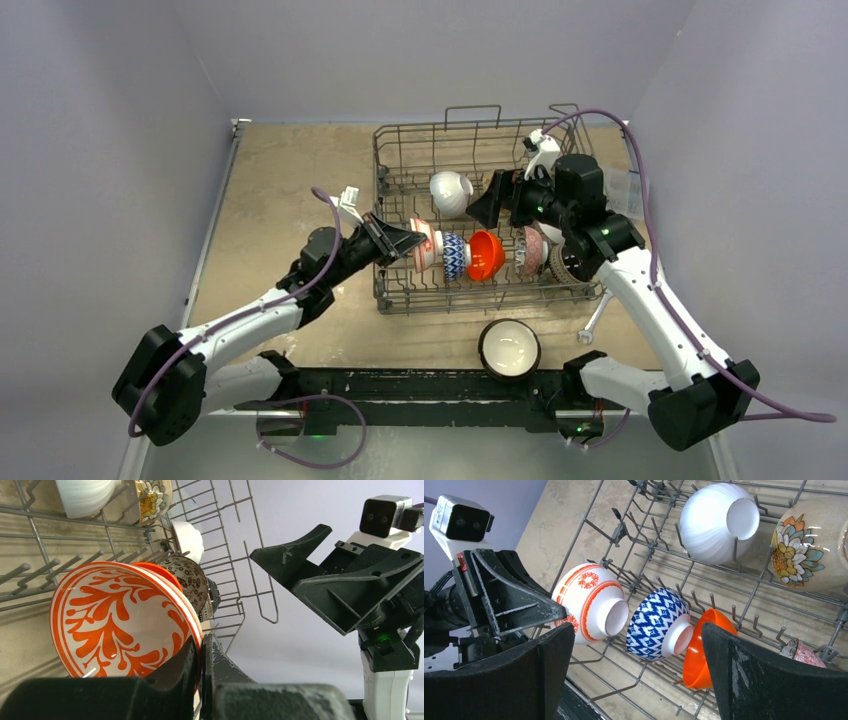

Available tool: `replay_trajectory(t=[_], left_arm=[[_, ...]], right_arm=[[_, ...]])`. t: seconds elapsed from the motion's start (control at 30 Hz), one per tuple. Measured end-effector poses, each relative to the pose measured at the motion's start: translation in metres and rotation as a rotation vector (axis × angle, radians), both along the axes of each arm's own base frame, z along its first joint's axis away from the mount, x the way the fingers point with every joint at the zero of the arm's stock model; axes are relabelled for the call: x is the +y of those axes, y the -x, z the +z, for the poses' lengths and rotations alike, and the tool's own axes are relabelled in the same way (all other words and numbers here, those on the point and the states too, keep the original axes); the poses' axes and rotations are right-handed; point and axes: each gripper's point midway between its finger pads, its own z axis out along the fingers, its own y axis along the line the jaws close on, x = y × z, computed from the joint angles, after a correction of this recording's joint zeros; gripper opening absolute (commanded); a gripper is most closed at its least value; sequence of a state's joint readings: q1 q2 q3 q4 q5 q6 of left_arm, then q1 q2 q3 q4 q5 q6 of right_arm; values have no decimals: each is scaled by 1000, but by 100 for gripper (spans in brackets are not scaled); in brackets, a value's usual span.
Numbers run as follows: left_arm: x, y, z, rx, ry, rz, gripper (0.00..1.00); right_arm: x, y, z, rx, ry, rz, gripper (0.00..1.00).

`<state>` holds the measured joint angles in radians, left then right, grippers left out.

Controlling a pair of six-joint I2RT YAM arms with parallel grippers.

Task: Load the bowls into the dish rack
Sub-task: Place the bowl in the dish rack.

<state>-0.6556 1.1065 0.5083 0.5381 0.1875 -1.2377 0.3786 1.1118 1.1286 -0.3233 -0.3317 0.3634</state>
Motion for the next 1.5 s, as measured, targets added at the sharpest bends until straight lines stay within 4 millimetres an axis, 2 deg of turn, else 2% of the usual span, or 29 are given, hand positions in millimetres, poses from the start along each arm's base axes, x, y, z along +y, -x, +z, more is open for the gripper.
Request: replay_trajectory(t=[0.33, 0.63, 1.1, 1.5], left_arm=[[6, -5, -6, 15, -10, -10, 0], [2, -8, -16, 32, -18, -42, 0], [-5, -2, -7, -8, -5, -108, 0], [-5, -5, -9, -7, -3, -107, 0]], right_arm=[[0, 0, -2, 0, 5, 2, 99], [0, 0, -4, 4, 7, 2, 99], [-1, 0, -4, 1, 10, 2, 99], [-1, 0, -4, -2, 14, 5, 99]])
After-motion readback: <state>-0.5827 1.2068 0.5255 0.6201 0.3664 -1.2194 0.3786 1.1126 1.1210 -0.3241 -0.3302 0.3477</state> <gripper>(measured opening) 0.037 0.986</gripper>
